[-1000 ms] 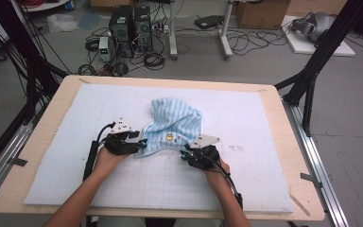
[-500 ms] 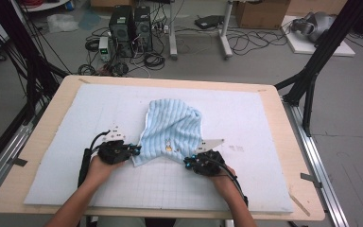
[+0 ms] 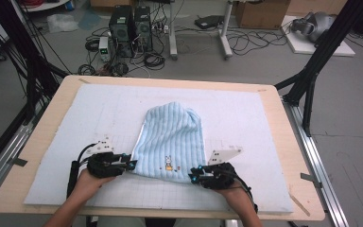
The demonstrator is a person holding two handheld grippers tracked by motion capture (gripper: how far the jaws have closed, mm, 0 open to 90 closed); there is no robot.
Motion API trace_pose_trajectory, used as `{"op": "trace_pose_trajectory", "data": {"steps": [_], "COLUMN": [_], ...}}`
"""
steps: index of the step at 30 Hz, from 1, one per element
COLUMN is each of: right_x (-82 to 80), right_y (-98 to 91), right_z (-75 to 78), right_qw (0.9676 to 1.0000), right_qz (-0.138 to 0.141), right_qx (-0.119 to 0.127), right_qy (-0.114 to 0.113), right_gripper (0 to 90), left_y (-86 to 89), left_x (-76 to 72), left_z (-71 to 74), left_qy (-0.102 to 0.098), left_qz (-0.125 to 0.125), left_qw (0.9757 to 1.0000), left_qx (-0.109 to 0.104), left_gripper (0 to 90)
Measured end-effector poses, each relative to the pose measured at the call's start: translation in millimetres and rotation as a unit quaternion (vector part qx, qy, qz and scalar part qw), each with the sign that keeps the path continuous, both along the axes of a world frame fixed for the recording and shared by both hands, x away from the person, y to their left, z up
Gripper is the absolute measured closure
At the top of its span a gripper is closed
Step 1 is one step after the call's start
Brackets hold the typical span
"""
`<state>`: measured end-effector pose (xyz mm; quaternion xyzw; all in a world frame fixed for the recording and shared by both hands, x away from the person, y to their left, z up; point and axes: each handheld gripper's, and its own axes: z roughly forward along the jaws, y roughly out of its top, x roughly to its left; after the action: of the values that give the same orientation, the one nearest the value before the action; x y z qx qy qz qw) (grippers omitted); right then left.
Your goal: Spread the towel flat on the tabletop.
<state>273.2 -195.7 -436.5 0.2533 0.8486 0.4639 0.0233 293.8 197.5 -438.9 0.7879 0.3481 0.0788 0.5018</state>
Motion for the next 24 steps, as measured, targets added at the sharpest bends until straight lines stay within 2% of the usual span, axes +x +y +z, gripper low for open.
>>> {"op": "trace_pose_trajectory", "data": {"steps": [1, 3, 6, 7, 8, 11, 13, 14, 16, 17, 21, 24], "right_x": [3.3, 10.9, 25.8, 32.0, 37.8, 54.5, 61.4, 62.2, 61.2, 59.7, 52.3, 40.8], "right_y": [-0.9, 0.6, 8.1, 11.2, 14.6, 22.8, 27.0, 27.9, 26.8, 26.3, 20.5, 12.6], "right_z": [2.1, 5.5, 6.8, 5.6, 4.2, -4.5, -11.5, -13.9, -12.8, -12.3, -10.8, -9.6], "right_qw": [0.9998, 0.9983, 0.9922, 0.9892, 0.9859, 0.9822, 0.9833, 0.9838, 0.9864, 0.9879, 0.9942, 0.9969], "right_qz": [-0.015, -0.051, -0.107, -0.124, -0.141, -0.157, -0.151, -0.148, -0.137, -0.127, -0.081, -0.049], "right_qx": [0.008, 0.002, -0.032, -0.043, -0.058, -0.079, -0.089, -0.09, -0.083, -0.082, -0.071, -0.062], "right_qy": [-0.005, -0.029, -0.055, -0.065, -0.07, -0.067, -0.048, -0.048, -0.039, -0.033, -0.009, 0.0], "right_gripper": [64.0, 55.5, 49.8, 45.6, 46.3, 48.2, 55.8, 60.5, 79.6, 84.7, 86.0, 85.8], "left_y": [2.4, 7.0, 9.4, 9.5, 9.6, 7.5, 6.3, 5.9, 5.9, 5.9, 6.1, 6.1], "left_x": [2.7, 8.8, 19.6, 23.4, 26.9, 35.3, 38.1, 39.1, 41.0, 41.8, 43.3, 45.3], "left_z": [1.9, 5.9, 11.2, 12.7, 13.8, 16.2, 16.6, 16.1, 14.2, 13.4, 12.7, 12.2], "left_qy": [-0.004, -0.016, -0.028, -0.03, -0.032, -0.035, -0.042, -0.042, -0.038, -0.036, -0.037, -0.035], "left_qz": [0.019, 0.037, 0.053, 0.056, 0.06, 0.069, 0.075, 0.078, 0.081, 0.082, 0.086, 0.088], "left_qw": [0.9998, 0.9989, 0.998, 0.9978, 0.9975, 0.9968, 0.996, 0.9958, 0.9957, 0.9958, 0.9954, 0.9953], "left_qx": [-0.007, -0.021, -0.019, -0.021, -0.021, -0.02, -0.024, -0.025, -0.023, -0.021, -0.021, -0.018], "left_gripper": [55.2, 49.7, 47.0, 46.2, 46.1, 45.0, 45.0, 45.0, 45.0, 45.0, 45.1, 45.1]}}
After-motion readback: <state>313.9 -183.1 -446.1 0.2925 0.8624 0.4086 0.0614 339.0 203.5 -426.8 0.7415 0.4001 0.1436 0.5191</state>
